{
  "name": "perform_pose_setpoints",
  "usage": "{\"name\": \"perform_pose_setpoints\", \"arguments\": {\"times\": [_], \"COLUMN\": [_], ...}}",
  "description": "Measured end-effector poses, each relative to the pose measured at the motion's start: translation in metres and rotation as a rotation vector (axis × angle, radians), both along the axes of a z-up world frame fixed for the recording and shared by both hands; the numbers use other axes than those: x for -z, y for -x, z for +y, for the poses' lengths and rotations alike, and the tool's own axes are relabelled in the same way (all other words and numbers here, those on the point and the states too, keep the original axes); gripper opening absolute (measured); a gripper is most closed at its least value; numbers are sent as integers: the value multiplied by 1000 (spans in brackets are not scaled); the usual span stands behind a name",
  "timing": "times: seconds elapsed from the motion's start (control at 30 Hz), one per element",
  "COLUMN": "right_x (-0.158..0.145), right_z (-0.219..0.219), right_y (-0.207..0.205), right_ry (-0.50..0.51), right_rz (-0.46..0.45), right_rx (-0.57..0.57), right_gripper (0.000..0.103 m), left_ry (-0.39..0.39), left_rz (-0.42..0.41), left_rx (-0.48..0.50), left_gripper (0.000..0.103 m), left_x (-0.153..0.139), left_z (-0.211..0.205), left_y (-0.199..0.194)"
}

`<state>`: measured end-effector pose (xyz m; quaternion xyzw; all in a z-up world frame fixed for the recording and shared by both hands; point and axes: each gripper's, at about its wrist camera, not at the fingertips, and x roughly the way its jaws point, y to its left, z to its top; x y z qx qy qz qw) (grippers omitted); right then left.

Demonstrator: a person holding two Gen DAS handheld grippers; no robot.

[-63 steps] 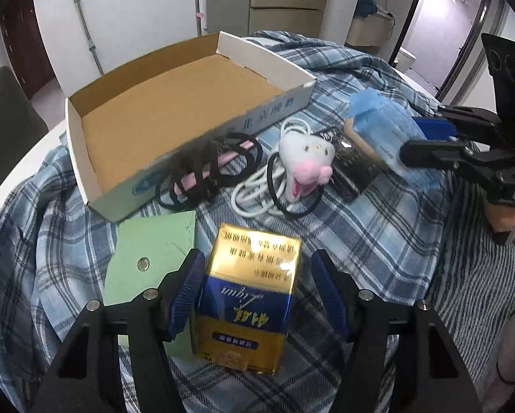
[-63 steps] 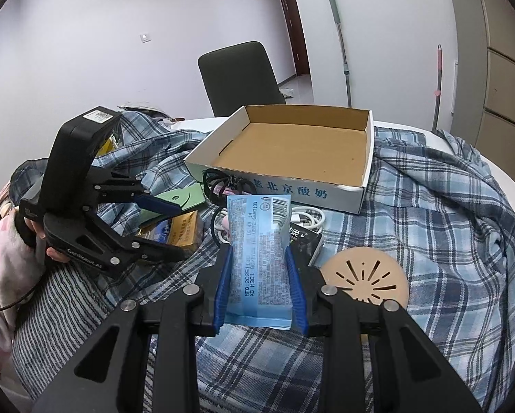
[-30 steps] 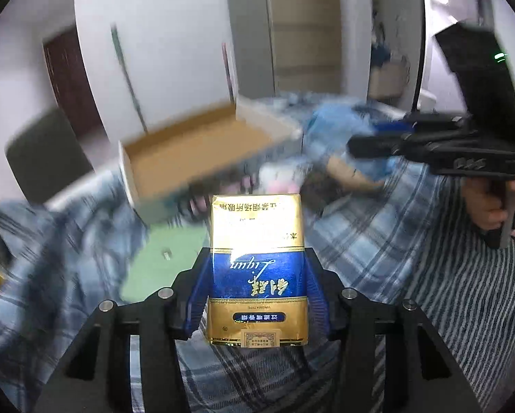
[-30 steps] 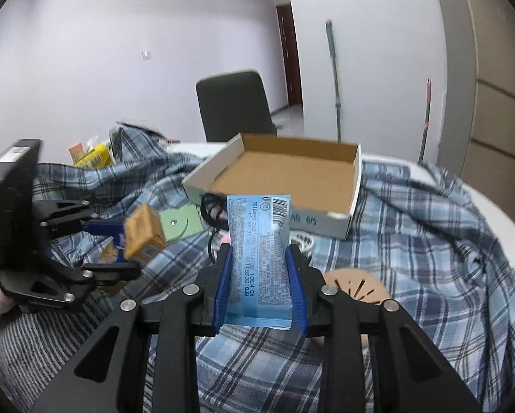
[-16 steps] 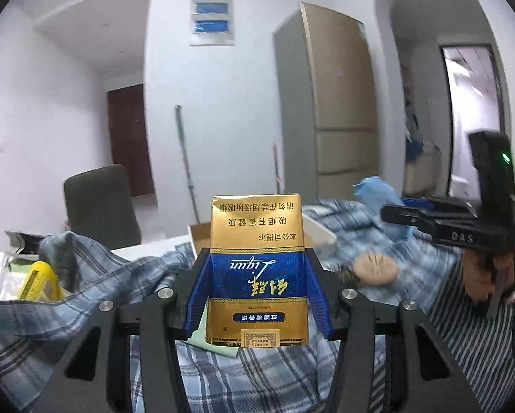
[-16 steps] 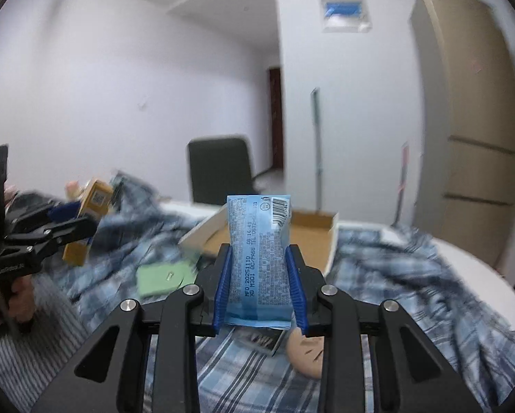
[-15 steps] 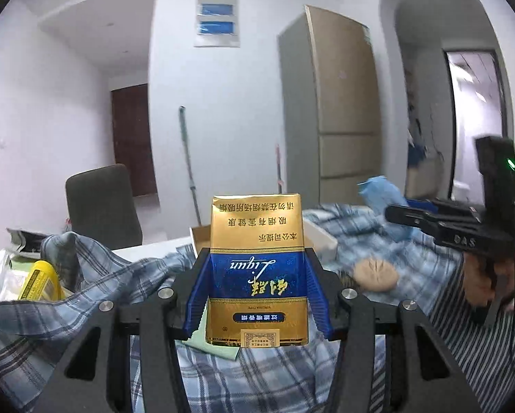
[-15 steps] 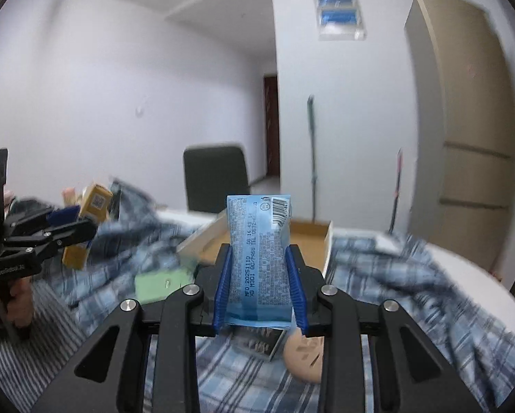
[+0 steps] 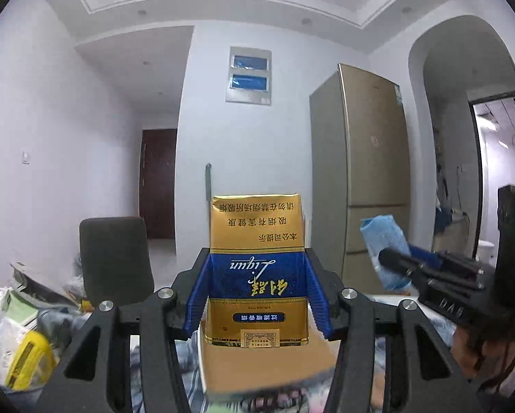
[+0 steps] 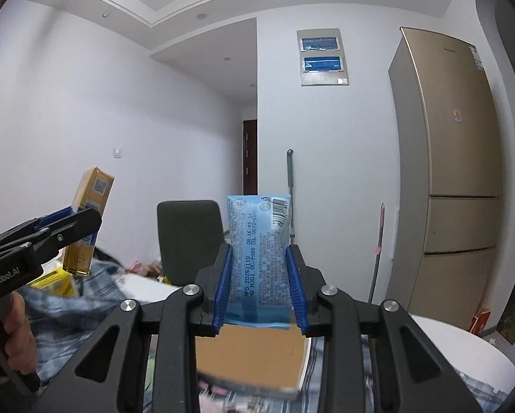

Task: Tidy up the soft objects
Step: 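Carry both items over the cardboard box and open both grippers, then lift both tools back from the box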

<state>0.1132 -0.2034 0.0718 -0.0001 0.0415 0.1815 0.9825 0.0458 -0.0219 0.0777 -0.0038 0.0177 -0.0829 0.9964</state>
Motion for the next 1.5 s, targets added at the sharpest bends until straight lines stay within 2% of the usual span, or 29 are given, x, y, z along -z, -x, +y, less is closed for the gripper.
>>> {"name": "perform_pose_setpoints", "arguments": {"times": [0.17, 0.43, 0.8, 0.93, 1.03, 1.1, 1.13, 1.17, 1.4, 1.5], "right_x": [9, 48, 75, 78, 80, 82, 81, 81, 75, 61], "right_z": [10, 18, 18, 21, 22, 22, 21, 20, 17, 12], "right_y": [-40, -81, -99, -104, -114, -116, -117, -116, -111, -106], "right_ry": [9, 18, 32, 43, 50, 52, 47, 36, 30, 16], "right_rz": [-1, 70, 187, 218, 251, 263, 263, 257, 235, 214], "right_rx": [23, 43, 11, -12, -34, -39, -33, -32, -8, 0], "right_gripper": [30, 30, 30, 30, 30, 43, 61, 68, 68, 68], "left_ry": [27, 29, -59, -41, -11, 11, 19, 24, 32, 42], "left_rz": [-7, 53, 144, 194, 252, 265, 267, 266, 243, 193], "left_rx": [-10, -48, -64, -83, -79, -90, -92, -97, -99, -107], "left_gripper": [53, 54, 54, 55, 63, 77, 88, 89, 89, 89], "left_x": [17, 57, 106, 111, 114, 114, 114, 113, 104, 87], "left_z": [-4, -5, -18, -16, -12, -8, -7, -6, -2, 1], "left_y": [-40, -104, -132, -140, -151, -154, -155, -155, -146, -131]}}
